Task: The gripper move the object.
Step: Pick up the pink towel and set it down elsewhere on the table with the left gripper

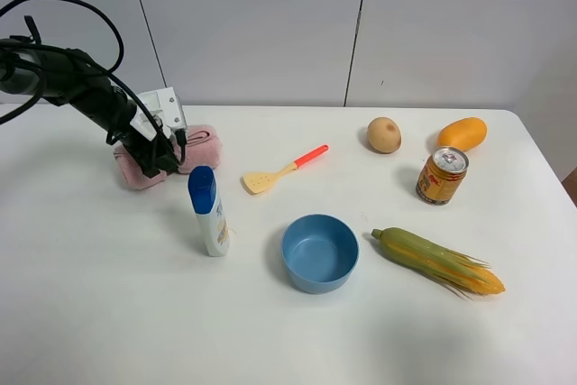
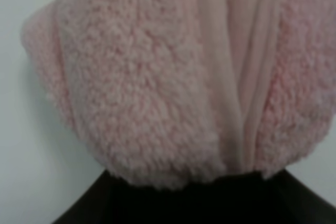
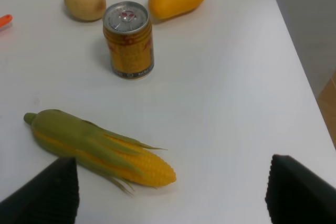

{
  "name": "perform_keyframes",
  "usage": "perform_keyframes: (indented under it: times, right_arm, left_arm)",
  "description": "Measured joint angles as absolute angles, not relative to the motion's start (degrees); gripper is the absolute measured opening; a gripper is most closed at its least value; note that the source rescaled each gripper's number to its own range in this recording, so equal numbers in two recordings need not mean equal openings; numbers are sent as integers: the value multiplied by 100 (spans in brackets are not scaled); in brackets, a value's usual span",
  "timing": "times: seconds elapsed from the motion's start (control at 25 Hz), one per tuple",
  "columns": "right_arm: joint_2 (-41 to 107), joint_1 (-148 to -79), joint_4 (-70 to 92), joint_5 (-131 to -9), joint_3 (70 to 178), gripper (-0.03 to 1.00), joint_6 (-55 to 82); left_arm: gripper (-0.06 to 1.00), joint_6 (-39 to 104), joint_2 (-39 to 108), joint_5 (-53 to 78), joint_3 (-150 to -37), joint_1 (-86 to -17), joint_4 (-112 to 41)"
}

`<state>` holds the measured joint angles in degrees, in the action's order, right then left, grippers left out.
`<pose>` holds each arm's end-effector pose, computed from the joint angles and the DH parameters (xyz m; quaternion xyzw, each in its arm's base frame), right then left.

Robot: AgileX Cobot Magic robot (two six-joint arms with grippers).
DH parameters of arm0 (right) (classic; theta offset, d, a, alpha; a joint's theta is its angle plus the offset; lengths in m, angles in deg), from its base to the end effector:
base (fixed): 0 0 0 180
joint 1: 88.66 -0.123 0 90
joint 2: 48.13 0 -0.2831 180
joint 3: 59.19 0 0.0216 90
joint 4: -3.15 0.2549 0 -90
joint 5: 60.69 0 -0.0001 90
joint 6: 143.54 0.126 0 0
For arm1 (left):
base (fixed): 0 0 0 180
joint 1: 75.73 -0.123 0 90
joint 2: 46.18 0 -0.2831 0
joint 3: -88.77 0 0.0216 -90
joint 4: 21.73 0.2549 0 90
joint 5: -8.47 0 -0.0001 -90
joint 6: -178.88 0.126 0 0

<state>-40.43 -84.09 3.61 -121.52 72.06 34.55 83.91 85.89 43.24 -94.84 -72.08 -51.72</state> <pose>0.0319 -0.0017 0.2620 0.0197 0.8537 -0.0254 0.5198 0.4418 -0.0642 0.0784 0.5329 0.8154 -0.0424 0.2222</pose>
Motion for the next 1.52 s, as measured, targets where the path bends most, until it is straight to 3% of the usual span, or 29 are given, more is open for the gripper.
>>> perform_keyframes:
  times: [0.24,0.44,0.84,1.4,1.44,1.52]
  right_arm:
    - [-4043,-8409,361,-12152,7206,100,3455]
    - [-4043,-8409,361,-12152,7206,100,3455]
    - [-4043,-8409,361,-12152,7206,100,3455]
    - [-4043,-8409,361,-12152,7206,100,3455]
    - [-4043,-8409,361,-12152,7206,100,3455]
    - [-4043,-8409,361,-12152,7206,100,3455]
  left_arm:
    - [0,7816,8248,4598,-9900,-7025,-5532]
    - [0,7754,8239,4847,-10581,-6393,-5927]
    - [0,7754,9202,4875,-12178,-5476,-6015]
    - [0,7754,10058,4569,-12613,-5386,-6268]
    - [5,7749,10081,4541,-12613,-5386,-6296]
    - [29,7651,10139,4435,-12613,-5386,-6401]
